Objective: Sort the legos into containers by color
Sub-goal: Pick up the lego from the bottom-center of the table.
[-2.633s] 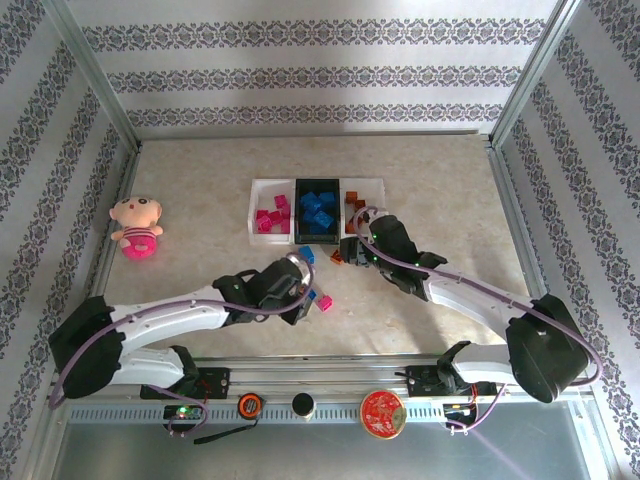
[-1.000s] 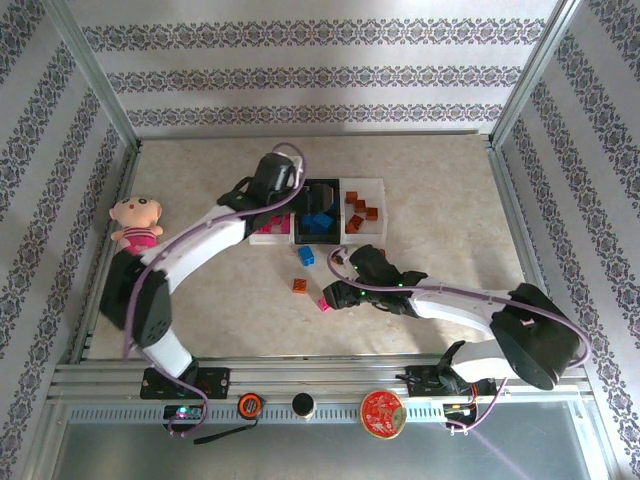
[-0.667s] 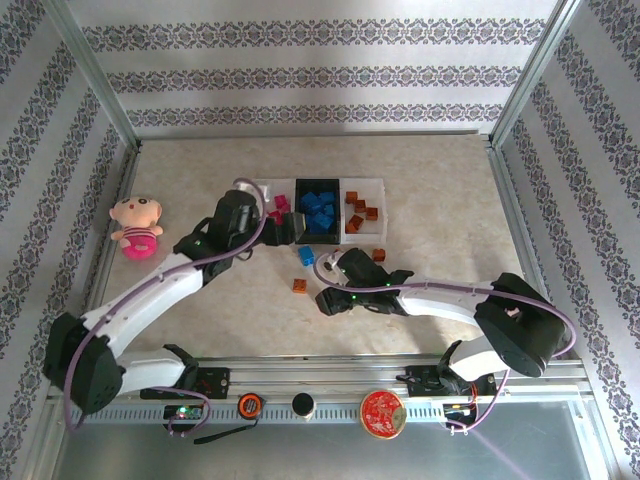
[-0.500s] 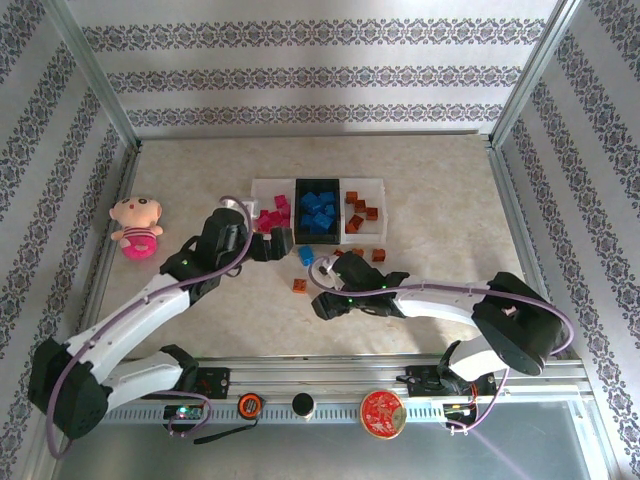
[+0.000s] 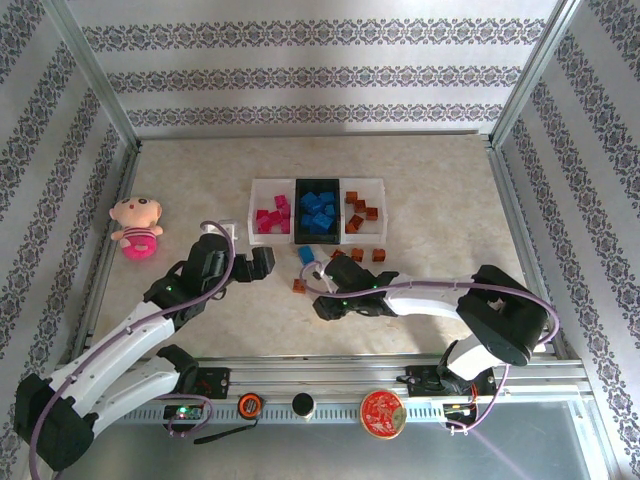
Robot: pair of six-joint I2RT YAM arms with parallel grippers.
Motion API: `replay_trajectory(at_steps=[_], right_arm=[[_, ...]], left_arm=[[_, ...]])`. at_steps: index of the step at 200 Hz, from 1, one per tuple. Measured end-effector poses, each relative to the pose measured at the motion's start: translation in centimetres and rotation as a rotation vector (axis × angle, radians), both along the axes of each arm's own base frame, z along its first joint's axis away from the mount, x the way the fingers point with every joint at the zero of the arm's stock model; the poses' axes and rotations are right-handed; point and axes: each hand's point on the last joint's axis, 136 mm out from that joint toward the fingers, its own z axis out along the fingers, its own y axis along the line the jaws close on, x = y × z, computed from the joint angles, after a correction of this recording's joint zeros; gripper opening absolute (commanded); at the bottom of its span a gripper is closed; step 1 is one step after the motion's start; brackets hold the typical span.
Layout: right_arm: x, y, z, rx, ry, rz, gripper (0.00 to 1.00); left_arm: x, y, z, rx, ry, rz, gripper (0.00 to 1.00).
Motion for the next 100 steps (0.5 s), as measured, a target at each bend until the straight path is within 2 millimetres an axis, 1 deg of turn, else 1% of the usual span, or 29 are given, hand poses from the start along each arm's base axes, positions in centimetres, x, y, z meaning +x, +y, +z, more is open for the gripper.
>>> replay_trajectory(at_steps=[16, 31, 53, 64, 76, 86, 100], right_arm=[[0.2, 0.6, 0.7, 0.018, -0.009, 0.014, 0.28], [0.5, 1.3, 1.5, 0.041, -0.014, 0.025, 0.28], [1.6, 2.7, 3.7, 0.101, -0.028, 0.034, 0.27], [2.7, 3.5, 5.3, 0.139, -0.046, 0.033, 0.28], [4.3, 4.4, 7.4, 0.183, -0.074, 0.023, 0.28], [6.1, 5.5, 9.4, 0.225, -0.102, 0.015, 0.28], [8.6, 6.8, 11.5, 0.274, -0.135, 0.000, 0.28]], left_arm=[[-0.4, 0.6, -0.6, 0.008, 0.010, 0.022, 1.00], [-0.7, 0.9, -1.0, 0.006, 0.013, 0.031, 1.00], [-1.0, 1.1, -1.4, -0.005, 0.022, 0.041, 1.00], [-1.2, 1.2, -1.8, -0.007, 0.029, 0.046, 1.00], [-1.4, 1.3, -2.3, -0.009, 0.039, 0.050, 1.00], [-1.6, 1.4, -2.7, -0.012, 0.048, 0.054, 1.00], [-1.9, 1.5, -3.1, -0.019, 0.056, 0.057, 1.00]])
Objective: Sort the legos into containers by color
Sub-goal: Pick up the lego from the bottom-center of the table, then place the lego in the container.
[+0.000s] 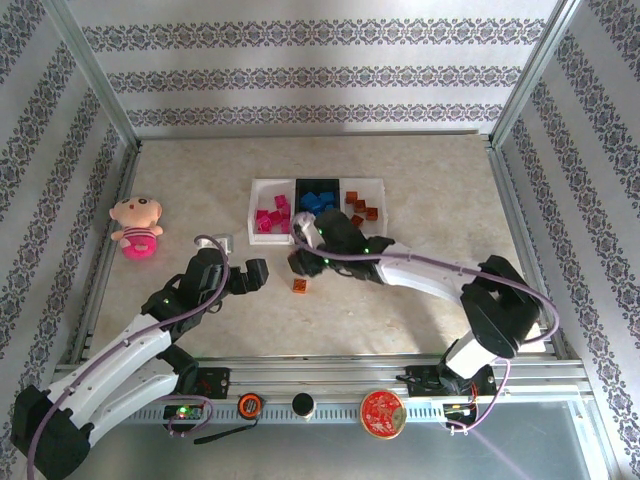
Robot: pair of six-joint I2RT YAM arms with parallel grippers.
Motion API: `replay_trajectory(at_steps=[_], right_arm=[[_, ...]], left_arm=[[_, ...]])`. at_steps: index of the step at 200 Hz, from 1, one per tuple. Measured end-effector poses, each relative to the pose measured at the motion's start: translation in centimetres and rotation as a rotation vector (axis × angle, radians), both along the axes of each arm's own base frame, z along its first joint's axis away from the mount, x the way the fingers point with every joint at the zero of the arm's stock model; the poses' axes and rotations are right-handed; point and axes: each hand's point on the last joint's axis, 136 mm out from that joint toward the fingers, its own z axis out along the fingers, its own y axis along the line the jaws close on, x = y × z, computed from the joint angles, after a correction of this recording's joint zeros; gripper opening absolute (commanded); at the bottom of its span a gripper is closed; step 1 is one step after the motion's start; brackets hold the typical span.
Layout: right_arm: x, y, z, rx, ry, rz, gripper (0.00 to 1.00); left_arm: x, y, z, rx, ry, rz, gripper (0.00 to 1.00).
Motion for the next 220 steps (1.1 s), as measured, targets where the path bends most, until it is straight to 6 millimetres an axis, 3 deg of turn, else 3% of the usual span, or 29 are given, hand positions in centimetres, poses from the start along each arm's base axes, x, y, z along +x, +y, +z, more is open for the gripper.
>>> replay_trajectory(at_steps=[34, 60, 107, 122, 156, 200, 220], right_arm=[[5.9, 2.2, 2.0, 0.063, -0.037, -0.055, 0.29], [9.4, 3.5, 1.5, 0.068, -0.037, -0.099, 0.30], [13.4, 5.7, 0.0, 0.064, -0.031, -0.162, 0.31], [14.3, 6.0, -0.5, 0.060, -0.022, -0.187, 0.33], [15.4, 5.8, -1.5, 0.043, -0.001, -0.247, 0.59], [15.9, 5.8, -1.3, 0.067, -0.014, -0.263, 0.63], [15.2, 5.2, -1.7, 0.067, -0.014, -0.263, 0.63]], left_arm=[[-0.3, -0.2, -0.3, -0.018, 0.010, -0.006, 1.00], [-0.5, -0.5, -0.4, -0.031, 0.021, -0.022, 1.00], [-0.8, -0.8, -0.9, -0.039, 0.039, -0.042, 1.00], [-0.9, -1.0, -1.0, -0.042, 0.044, -0.048, 1.00], [-1.1, -1.0, -1.4, -0.044, 0.055, -0.056, 1.00], [-1.2, -1.2, -1.6, -0.048, 0.062, -0.063, 1.00], [-1.3, -1.3, -1.8, -0.049, 0.075, -0.072, 0.97]])
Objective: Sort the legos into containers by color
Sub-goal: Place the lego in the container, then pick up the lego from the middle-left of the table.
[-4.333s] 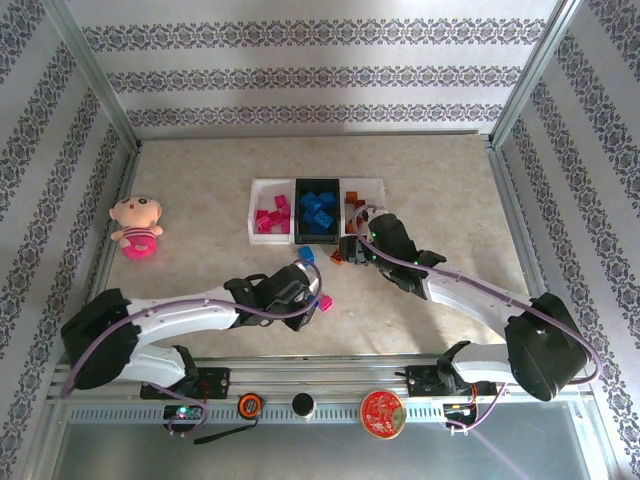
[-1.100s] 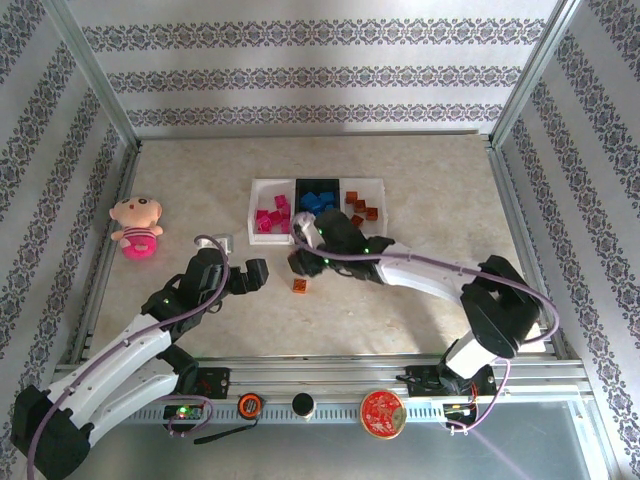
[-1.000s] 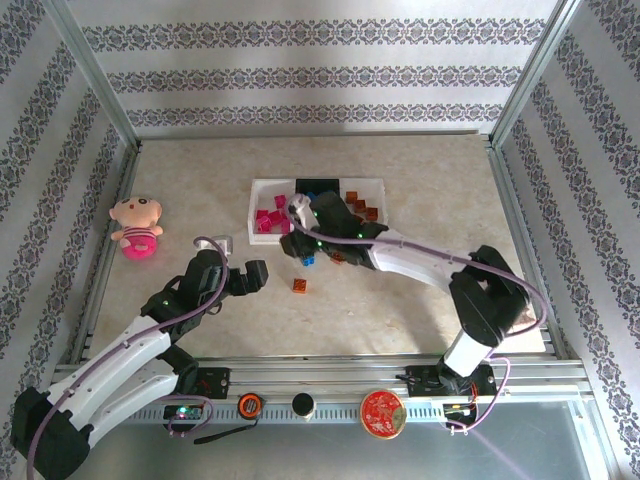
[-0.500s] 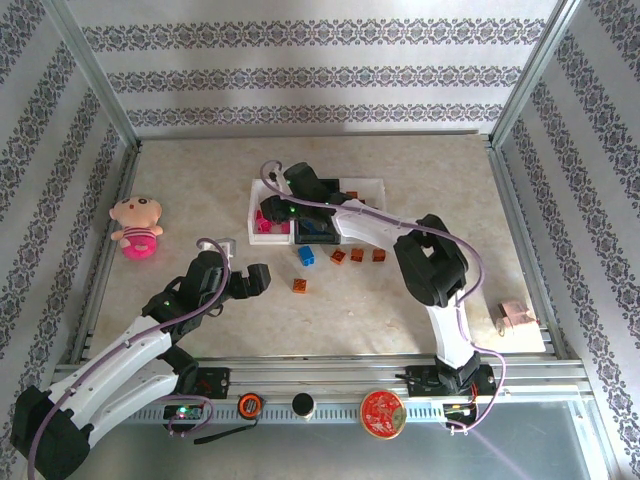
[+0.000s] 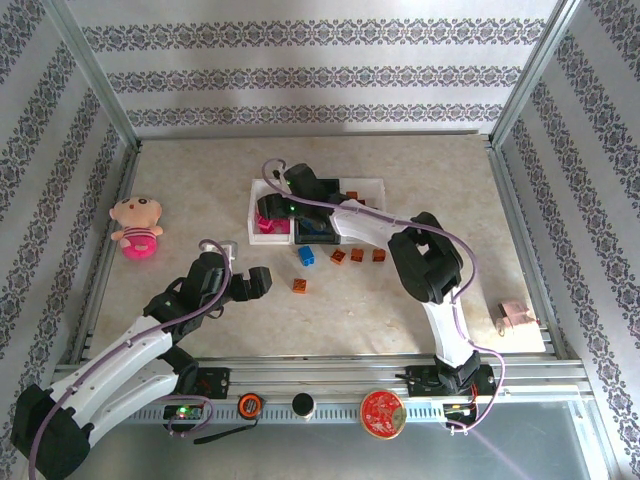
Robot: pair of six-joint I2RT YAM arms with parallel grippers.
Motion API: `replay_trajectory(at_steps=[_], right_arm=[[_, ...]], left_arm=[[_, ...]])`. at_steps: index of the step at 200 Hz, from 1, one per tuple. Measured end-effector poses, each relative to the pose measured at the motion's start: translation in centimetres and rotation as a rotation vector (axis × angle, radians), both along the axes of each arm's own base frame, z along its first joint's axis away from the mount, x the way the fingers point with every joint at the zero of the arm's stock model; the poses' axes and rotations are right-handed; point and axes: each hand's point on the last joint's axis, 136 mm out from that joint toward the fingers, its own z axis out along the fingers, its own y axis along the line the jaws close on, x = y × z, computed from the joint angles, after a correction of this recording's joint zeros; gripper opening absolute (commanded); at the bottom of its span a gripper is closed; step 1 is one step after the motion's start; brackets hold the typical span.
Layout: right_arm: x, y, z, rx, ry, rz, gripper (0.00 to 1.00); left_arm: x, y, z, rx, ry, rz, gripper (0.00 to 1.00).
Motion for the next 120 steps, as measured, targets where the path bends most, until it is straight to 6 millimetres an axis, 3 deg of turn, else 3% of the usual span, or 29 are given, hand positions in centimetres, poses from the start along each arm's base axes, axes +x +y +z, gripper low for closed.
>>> replay_trajectory(at_steps=[29, 56, 79, 94, 120], right_arm=[[-2.2, -1.9, 0.6, 0.002, -0.003, -0.002, 0.64], [-4.3, -3.8, 3.7, 0.050, -0.056, -0.004, 0.64], [-6.2, -5.7, 5.7, 0.087, -0.103, -0.016, 0.64], [-7.5, -7.1, 5.6, 0.089, -0.113, -0.027, 0.64], [-9.6, -9.7, 3.8, 0.061, -0.094, -0.050, 0.65]], left_arm=[[-0.1, -0.5, -1.1, 0.009, 0.048, -0.021, 0.94], [0.1, -1.6, -2.5, 0.041, 0.112, -0.066, 0.92], [0.3, -3.9, -3.5, 0.097, 0.153, -0.150, 0.90], [0.4, -5.9, -3.8, 0.144, 0.159, -0.216, 0.88], [0.8, -8.9, -4.3, 0.211, 0.154, -0.304, 0.82]])
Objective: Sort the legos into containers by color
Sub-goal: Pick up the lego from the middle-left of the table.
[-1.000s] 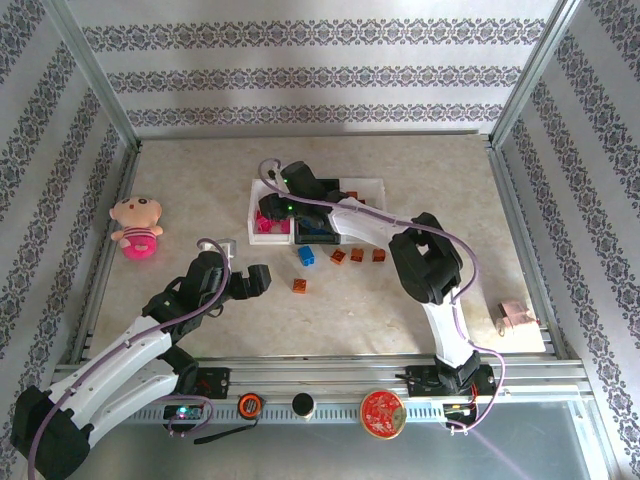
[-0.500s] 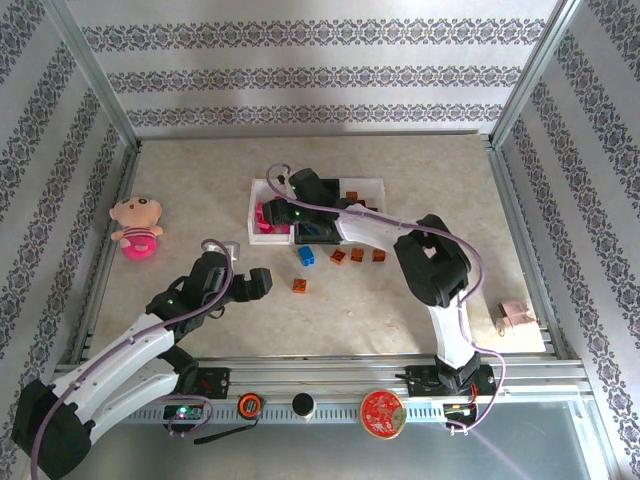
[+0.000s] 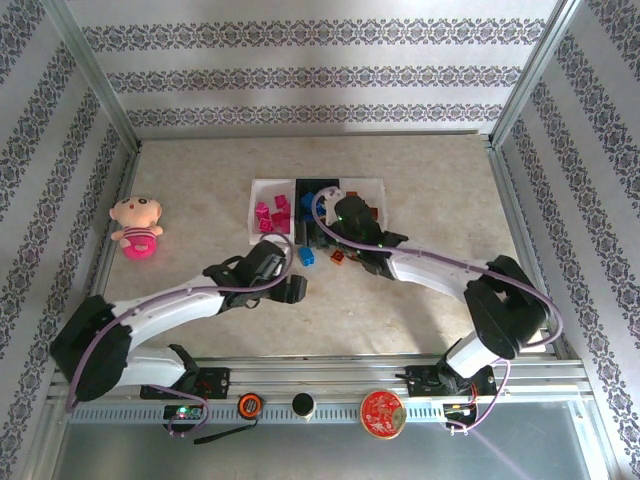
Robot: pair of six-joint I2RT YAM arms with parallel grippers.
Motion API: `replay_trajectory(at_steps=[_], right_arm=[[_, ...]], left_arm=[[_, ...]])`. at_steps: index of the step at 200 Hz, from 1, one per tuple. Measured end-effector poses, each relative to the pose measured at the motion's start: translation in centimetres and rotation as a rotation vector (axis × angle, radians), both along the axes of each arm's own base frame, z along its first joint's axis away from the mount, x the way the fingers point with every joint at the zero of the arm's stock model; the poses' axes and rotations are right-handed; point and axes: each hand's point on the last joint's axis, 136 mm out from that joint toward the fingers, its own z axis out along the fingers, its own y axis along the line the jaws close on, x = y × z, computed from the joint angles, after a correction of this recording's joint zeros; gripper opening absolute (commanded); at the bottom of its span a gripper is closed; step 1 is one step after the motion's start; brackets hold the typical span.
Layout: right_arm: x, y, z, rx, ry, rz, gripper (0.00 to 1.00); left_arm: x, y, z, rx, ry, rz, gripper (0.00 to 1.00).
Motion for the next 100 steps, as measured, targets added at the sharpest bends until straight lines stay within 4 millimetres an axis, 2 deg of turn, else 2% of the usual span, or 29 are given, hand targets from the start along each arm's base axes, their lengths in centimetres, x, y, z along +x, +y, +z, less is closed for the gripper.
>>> replay_trajectory(at_steps=[24, 44, 71, 100], right_arm=[[-2.0, -2.3, -1.5, -0.027, 0.017, -0.019, 0.65], [-3.2, -4.2, -1.8, -0.026, 0.015, -0.046, 0.66], [-4.1, -6.7, -1.0, -0.008, -0.010, -0.093, 0.66], [-4.9, -8.3, -0.4, 0.007, -0.037, -0.122, 0.66]], left_arm=[[0.6, -1.9, -1.0, 0.059, 0.000, -0.055, 0.74], [1.1, -2.8, -2.1, 0.113, 0.002, -0.075, 0.70], [1.8, -2.7, -3.6, 0.185, -0.001, -0.066, 0.66], [2.1, -2.1, -4.6, 0.231, -0.003, -0.055, 0.59]])
